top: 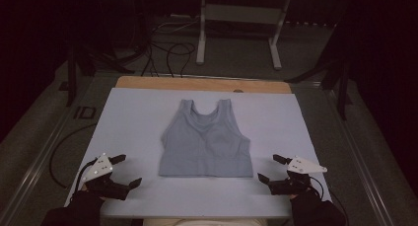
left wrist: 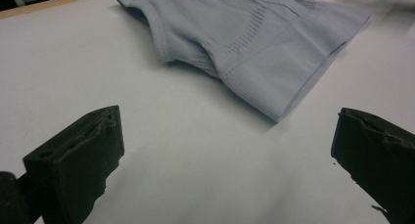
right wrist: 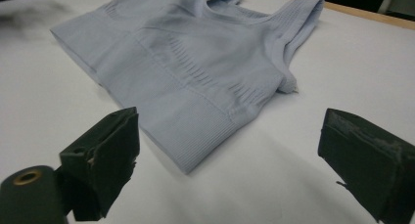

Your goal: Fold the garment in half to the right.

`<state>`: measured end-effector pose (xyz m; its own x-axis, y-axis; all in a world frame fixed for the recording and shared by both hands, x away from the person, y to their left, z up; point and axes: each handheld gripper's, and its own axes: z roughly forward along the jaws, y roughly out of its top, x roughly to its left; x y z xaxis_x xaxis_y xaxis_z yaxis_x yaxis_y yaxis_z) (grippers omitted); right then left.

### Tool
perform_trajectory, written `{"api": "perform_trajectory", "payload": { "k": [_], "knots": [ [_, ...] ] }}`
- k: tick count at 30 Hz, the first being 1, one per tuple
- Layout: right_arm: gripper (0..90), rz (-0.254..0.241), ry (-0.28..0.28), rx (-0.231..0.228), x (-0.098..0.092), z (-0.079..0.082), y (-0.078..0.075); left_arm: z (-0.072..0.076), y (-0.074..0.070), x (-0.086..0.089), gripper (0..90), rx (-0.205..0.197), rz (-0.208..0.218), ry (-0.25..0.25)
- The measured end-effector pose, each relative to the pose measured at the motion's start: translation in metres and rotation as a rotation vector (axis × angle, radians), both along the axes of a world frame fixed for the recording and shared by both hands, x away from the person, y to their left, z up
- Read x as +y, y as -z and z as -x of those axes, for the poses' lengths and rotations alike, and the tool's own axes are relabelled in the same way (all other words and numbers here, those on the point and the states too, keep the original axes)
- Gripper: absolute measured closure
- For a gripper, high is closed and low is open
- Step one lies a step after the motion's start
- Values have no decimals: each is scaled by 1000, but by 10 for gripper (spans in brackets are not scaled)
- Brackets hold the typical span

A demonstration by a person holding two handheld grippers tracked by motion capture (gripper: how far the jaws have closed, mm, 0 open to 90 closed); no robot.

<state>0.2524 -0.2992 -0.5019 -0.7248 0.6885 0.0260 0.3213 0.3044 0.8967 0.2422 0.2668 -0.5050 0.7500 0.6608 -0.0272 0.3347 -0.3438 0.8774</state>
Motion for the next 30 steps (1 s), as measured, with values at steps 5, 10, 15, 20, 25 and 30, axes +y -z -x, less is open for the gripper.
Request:
{"api": "perform_trajectory", "payload": {
  "k": [5, 10, 15, 20, 25, 30],
  "knots": [
    [80, 11, -14, -1, 1, 1, 0, 0, 1, -1, 0, 2, -7, 8],
    [80, 7, -17, 24, 2, 1, 0, 0, -1, -3, 0, 9, -4, 18],
    [80, 14, -22, 33, 5, 0, -2, -1, -3, -5, 0, 9, 4, 30],
    [80, 20, -21, 23, 10, 2, -13, -2, -11, -8, 0, 11, 16, 48],
    [80, 13, -32, 1, 14, 2, -29, -6, -27, -11, 0, 4, 12, 64],
    [80, 2, -41, -22, 17, -2, -44, -9, -42, -13, 0, -15, 10, 69]
  ]
}}
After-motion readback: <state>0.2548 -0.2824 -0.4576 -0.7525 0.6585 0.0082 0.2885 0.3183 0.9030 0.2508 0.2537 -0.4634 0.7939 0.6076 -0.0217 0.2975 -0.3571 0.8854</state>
